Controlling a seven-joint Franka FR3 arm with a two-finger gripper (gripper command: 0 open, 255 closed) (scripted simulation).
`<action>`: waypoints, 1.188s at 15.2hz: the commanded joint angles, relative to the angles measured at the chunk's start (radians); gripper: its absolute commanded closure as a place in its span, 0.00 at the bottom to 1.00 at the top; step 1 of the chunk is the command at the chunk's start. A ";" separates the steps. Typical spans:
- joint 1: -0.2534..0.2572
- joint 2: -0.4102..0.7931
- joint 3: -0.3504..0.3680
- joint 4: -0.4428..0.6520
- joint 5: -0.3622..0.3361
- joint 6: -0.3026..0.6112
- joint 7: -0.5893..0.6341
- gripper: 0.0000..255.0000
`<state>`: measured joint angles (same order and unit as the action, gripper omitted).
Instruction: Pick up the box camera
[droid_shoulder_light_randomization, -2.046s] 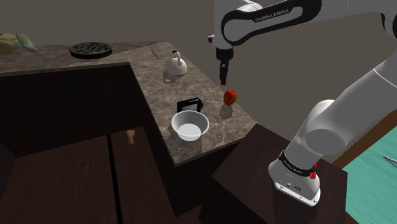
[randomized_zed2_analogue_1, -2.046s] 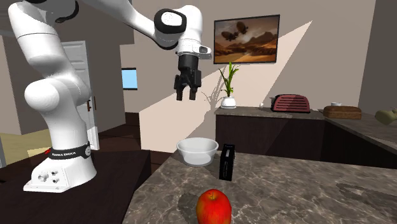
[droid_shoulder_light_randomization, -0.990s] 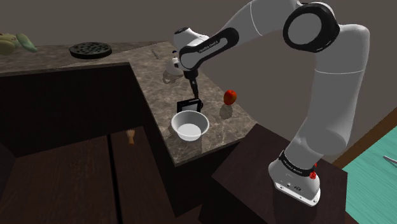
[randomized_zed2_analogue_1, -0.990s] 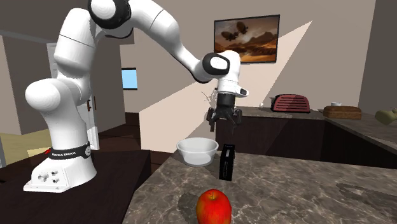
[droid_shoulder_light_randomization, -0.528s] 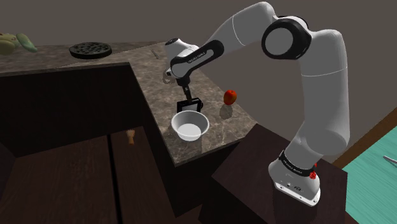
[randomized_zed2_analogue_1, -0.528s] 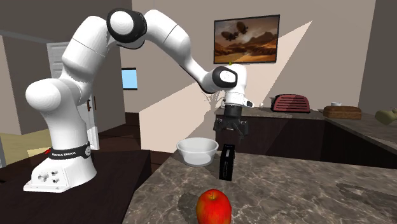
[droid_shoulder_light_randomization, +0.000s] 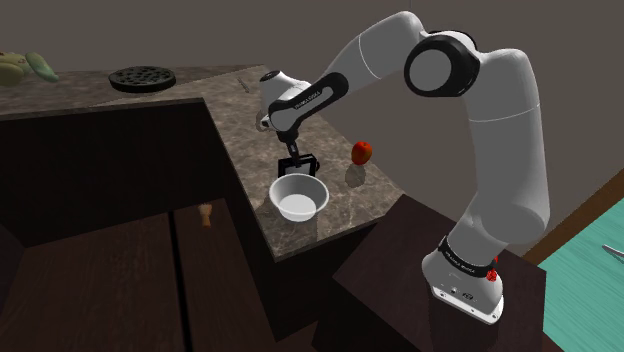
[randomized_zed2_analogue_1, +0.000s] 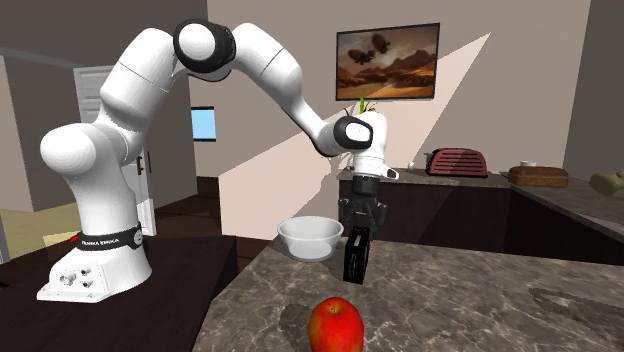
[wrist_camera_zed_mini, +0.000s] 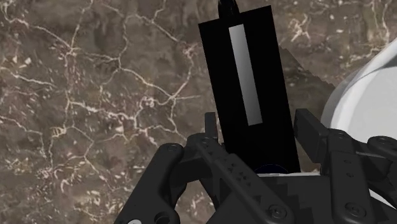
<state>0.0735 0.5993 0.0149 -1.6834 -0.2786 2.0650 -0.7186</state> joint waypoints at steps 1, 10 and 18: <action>0.000 0.002 0.000 -0.001 0.000 0.001 0.000 1.00; 0.000 -0.015 0.001 0.003 0.003 -0.019 -0.005 1.00; -0.001 -0.074 0.005 0.022 0.012 -0.095 -0.024 1.00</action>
<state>0.0736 0.5313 0.0196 -1.6660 -0.2674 1.9796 -0.7394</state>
